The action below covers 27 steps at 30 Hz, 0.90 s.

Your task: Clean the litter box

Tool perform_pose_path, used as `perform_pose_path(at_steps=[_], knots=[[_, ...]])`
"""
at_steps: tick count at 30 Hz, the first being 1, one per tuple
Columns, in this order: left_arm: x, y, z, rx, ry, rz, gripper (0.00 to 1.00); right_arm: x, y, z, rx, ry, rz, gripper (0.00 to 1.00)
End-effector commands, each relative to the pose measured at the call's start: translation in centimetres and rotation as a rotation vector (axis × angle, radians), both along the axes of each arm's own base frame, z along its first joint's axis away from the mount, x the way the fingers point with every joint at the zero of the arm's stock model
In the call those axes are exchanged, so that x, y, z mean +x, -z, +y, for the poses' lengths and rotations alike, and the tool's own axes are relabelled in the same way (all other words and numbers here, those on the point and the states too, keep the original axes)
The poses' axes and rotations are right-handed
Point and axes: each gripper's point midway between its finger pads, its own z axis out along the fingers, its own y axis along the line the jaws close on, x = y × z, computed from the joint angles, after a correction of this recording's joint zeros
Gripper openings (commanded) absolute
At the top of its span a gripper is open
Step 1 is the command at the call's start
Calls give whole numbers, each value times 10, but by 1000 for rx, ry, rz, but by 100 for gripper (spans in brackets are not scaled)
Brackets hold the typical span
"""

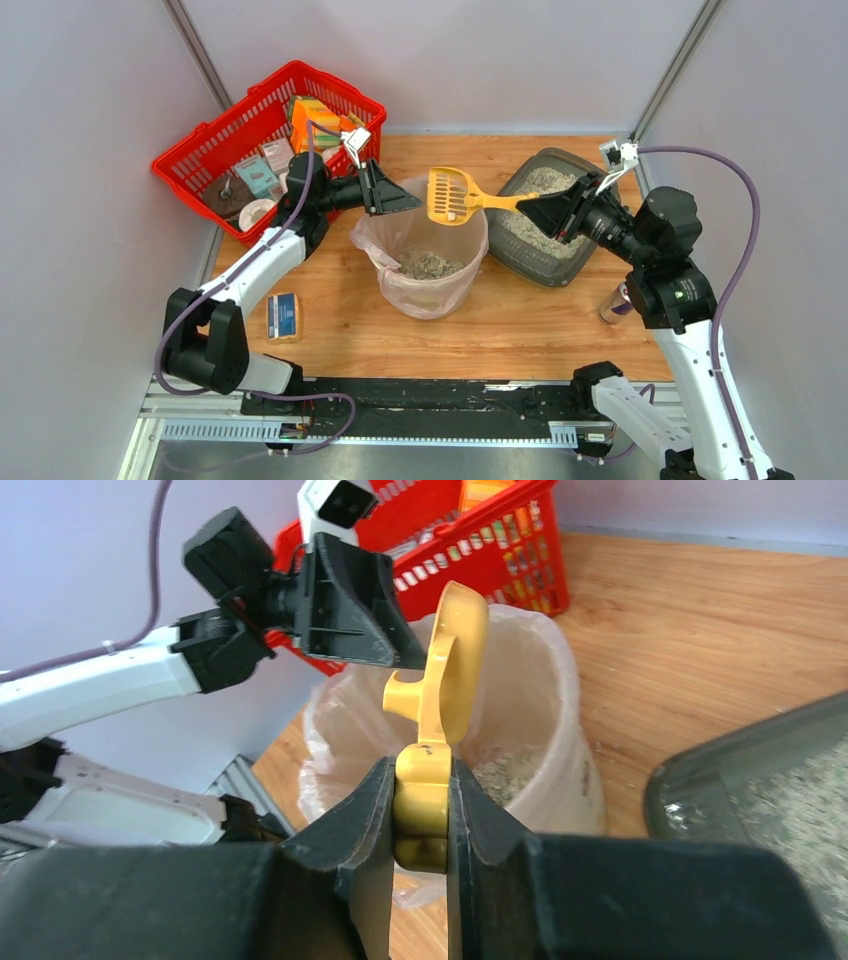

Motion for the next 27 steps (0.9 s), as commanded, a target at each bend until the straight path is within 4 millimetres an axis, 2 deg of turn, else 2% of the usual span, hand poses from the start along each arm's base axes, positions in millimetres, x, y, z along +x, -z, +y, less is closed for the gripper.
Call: perform_pose_path(at_steps=[1, 3, 13, 16, 22, 25, 27], knots=[[-1, -12, 5, 70, -7, -111, 68, 0, -17, -19, -72, 101, -86, 0], [-1, -7, 9, 131, -20, -141, 69, -4, -19, -24, -113, 110, -96, 0], [-8, -32, 34, 253, -171, -383, 72, -27, -18, -24, -278, -1, -99, 0], [-6, -31, 38, 276, -207, -396, 72, -30, -16, -25, -294, -5, -91, 0], [-3, -33, 46, 312, -261, -416, 72, -15, -16, -33, -254, 101, -72, 0], [-1, -36, 57, 349, -334, -445, 71, -3, -32, -48, -189, 243, -74, 0], [-1, -36, 63, 370, -368, -467, 71, 1, -51, -62, -125, 354, -117, 0]])
